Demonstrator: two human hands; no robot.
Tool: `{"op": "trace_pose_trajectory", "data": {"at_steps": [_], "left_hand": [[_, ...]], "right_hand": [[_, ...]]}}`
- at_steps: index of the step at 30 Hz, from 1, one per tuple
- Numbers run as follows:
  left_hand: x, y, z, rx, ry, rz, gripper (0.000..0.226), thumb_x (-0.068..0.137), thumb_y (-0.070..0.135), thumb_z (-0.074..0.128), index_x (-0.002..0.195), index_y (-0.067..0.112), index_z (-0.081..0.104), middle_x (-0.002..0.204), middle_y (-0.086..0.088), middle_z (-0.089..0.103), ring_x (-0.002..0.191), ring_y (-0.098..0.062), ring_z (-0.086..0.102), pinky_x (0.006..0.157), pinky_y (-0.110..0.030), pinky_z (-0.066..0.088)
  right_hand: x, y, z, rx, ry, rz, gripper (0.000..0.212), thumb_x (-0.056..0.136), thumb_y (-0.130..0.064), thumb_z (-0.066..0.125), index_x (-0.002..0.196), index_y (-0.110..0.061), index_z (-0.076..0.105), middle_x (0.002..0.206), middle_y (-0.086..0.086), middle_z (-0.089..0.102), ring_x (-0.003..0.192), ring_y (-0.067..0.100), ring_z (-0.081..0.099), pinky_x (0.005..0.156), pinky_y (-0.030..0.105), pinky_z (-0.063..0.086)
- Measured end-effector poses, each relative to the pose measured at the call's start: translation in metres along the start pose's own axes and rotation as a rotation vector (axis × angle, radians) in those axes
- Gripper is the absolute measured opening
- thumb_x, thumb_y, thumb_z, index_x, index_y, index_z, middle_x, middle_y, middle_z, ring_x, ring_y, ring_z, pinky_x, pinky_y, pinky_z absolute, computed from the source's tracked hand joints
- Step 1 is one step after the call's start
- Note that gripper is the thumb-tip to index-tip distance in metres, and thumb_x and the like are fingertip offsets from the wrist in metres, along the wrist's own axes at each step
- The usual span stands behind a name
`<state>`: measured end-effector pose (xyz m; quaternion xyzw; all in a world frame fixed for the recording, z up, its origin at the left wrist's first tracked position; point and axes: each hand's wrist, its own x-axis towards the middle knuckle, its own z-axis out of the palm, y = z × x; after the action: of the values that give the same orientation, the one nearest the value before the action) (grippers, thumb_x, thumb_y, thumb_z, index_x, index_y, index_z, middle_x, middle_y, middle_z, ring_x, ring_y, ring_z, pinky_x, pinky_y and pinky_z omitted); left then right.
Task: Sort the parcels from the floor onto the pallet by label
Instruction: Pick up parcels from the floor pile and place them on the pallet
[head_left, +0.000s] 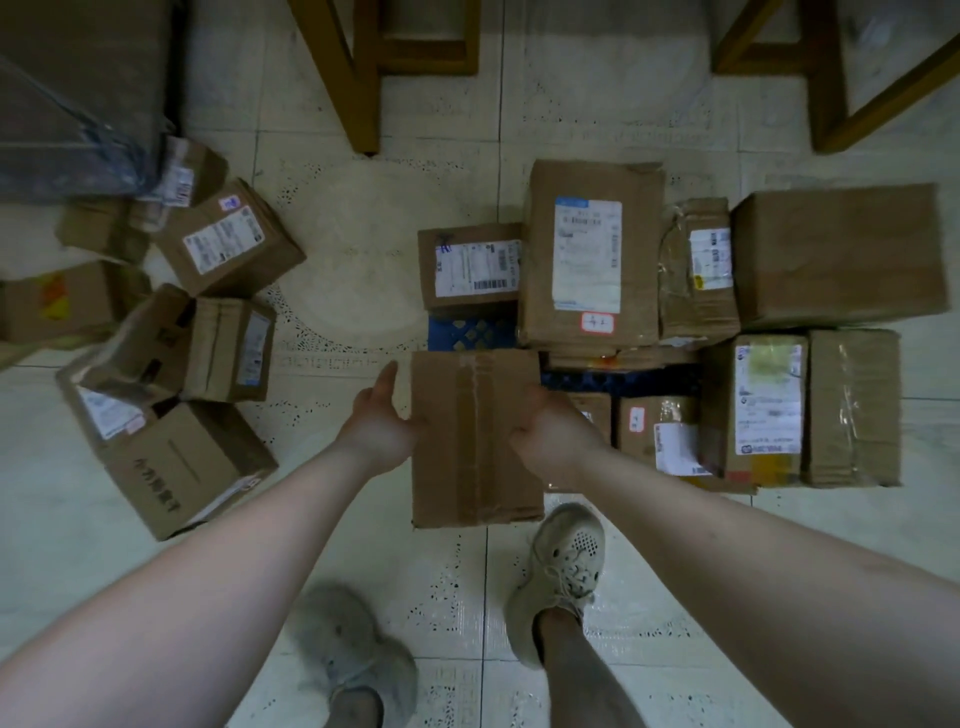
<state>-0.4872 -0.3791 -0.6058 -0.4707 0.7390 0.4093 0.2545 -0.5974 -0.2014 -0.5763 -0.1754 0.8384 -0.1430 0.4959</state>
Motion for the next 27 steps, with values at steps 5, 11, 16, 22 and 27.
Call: {"op": "trace_pose_trajectory", "data": {"at_steps": [5,11,16,22,27], "left_hand": [[-0.014,-0.018,-0.072,-0.013,0.166,0.004,0.083,0.085,0.031,0.066,0.150,0.030,0.015,0.153,-0.007,0.029,0.133,-0.031,0.037,0.104,-0.041,0.038],[-0.051,-0.094,-0.188,0.072,0.175,0.027,0.083,0.084,0.041,0.065,0.150,0.026,0.017,0.152,-0.011,0.028,0.133,-0.031,0.037,0.104,-0.036,0.037],[-0.074,-0.178,-0.283,0.101,0.187,0.009,0.082,0.086,0.045,0.061,0.151,0.026,0.016,0.158,-0.011,0.013,0.143,-0.030,0.016,0.115,-0.042,0.021],[-0.072,-0.239,-0.344,-0.012,0.205,-0.056,0.081,0.086,0.046,0.061,0.150,0.026,0.016,0.158,-0.009,0.012,0.144,-0.030,0.015,0.116,-0.041,0.019],[-0.041,-0.247,-0.365,-0.024,0.192,-0.069,0.081,0.086,0.045,0.061,0.151,0.026,0.016,0.158,-0.009,0.013,0.143,-0.029,0.017,0.115,-0.040,0.020]], "right_hand": [[-0.028,-0.066,-0.026,-0.112,0.117,-0.072,0.055,0.094,-0.034,0.052,0.144,-0.023,0.033,0.140,0.007,0.045,0.118,0.025,0.050,0.083,0.031,0.043],[-0.052,-0.187,0.005,-0.186,0.138,-0.107,0.057,0.092,-0.034,0.052,0.143,-0.017,0.035,0.144,0.012,0.037,0.126,0.030,0.044,0.099,0.035,0.040],[-0.063,-0.278,0.061,-0.198,0.116,-0.096,0.063,0.092,-0.038,0.053,0.148,-0.021,0.030,0.149,0.010,0.033,0.124,0.028,0.047,0.093,0.032,0.045],[-0.055,-0.347,0.109,-0.188,0.081,-0.107,0.063,0.092,-0.037,0.054,0.148,-0.026,0.029,0.147,0.008,0.035,0.101,0.023,0.059,0.061,0.025,0.046],[-0.017,-0.378,0.119,-0.220,0.085,-0.120,0.064,0.091,-0.039,0.055,0.148,-0.025,0.028,0.150,0.006,0.033,0.120,0.026,0.051,0.084,0.030,0.049]]}}
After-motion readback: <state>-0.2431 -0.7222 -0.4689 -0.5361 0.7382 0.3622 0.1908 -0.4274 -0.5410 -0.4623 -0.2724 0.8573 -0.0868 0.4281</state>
